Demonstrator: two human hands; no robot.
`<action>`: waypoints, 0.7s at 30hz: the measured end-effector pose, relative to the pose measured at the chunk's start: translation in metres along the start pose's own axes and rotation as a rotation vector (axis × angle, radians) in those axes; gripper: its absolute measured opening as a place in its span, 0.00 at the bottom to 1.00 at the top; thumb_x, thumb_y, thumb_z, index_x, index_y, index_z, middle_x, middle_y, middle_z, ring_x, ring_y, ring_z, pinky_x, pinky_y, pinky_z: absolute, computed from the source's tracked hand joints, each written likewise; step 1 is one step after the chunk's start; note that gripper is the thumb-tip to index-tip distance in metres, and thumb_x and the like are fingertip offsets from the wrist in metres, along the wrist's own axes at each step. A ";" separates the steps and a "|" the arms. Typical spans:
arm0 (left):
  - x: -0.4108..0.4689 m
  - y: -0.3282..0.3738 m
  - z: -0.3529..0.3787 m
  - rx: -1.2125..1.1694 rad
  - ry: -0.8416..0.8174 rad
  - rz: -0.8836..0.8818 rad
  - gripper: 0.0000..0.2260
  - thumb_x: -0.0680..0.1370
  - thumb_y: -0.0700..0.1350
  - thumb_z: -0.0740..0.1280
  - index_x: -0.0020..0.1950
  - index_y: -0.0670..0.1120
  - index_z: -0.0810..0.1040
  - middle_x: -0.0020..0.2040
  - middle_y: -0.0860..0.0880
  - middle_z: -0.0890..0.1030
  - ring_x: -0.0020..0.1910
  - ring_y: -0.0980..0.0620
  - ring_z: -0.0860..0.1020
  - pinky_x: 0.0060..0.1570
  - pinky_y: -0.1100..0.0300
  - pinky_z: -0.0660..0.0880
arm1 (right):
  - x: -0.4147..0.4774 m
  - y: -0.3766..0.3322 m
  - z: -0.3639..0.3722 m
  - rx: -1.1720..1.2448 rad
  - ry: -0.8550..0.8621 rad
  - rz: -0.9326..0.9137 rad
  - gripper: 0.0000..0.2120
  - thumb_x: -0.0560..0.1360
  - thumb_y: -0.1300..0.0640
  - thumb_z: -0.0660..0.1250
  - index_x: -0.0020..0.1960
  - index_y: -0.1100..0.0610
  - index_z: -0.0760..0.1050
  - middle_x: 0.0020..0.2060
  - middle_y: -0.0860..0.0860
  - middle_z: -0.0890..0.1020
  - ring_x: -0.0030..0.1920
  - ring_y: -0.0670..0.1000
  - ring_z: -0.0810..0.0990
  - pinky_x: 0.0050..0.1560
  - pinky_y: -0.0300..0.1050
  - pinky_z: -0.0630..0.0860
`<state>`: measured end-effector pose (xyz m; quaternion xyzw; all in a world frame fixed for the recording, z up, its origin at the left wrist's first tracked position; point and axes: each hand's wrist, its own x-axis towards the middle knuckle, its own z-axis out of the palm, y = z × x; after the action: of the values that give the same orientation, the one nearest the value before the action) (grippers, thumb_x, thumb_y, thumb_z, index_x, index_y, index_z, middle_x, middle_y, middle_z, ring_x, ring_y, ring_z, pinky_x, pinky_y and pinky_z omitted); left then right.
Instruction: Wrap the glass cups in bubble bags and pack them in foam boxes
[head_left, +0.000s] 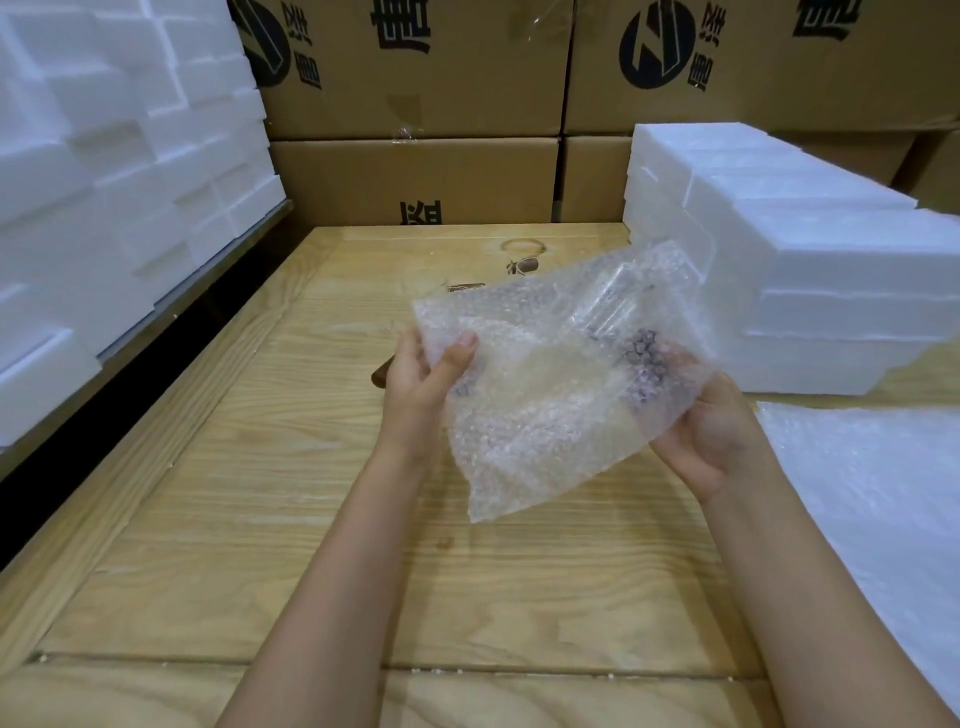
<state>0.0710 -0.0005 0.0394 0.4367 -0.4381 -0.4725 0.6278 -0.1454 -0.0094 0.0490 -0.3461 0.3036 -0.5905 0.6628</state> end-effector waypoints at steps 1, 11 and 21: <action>0.000 -0.001 0.001 -0.085 -0.055 -0.085 0.32 0.68 0.53 0.76 0.67 0.43 0.72 0.60 0.44 0.80 0.58 0.49 0.80 0.57 0.51 0.78 | 0.001 0.001 -0.001 -0.002 -0.007 -0.002 0.23 0.74 0.58 0.61 0.66 0.69 0.69 0.63 0.65 0.75 0.64 0.62 0.75 0.64 0.56 0.73; -0.015 -0.013 0.030 -0.289 -0.124 -0.247 0.20 0.67 0.39 0.77 0.57 0.40 0.78 0.52 0.40 0.84 0.51 0.40 0.83 0.49 0.46 0.81 | -0.002 0.017 0.008 -0.278 0.079 -0.087 0.05 0.75 0.62 0.67 0.47 0.59 0.82 0.40 0.53 0.86 0.41 0.51 0.85 0.38 0.44 0.81; -0.015 -0.015 0.032 -0.234 -0.156 -0.144 0.33 0.61 0.47 0.77 0.64 0.39 0.75 0.59 0.39 0.81 0.59 0.40 0.79 0.63 0.39 0.72 | -0.009 0.017 0.015 -0.605 -0.134 -0.131 0.06 0.72 0.52 0.68 0.41 0.49 0.84 0.41 0.48 0.86 0.42 0.46 0.84 0.36 0.35 0.78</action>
<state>0.0349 0.0073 0.0303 0.3529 -0.3951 -0.5966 0.6028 -0.1247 0.0016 0.0431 -0.5845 0.3983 -0.4907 0.5088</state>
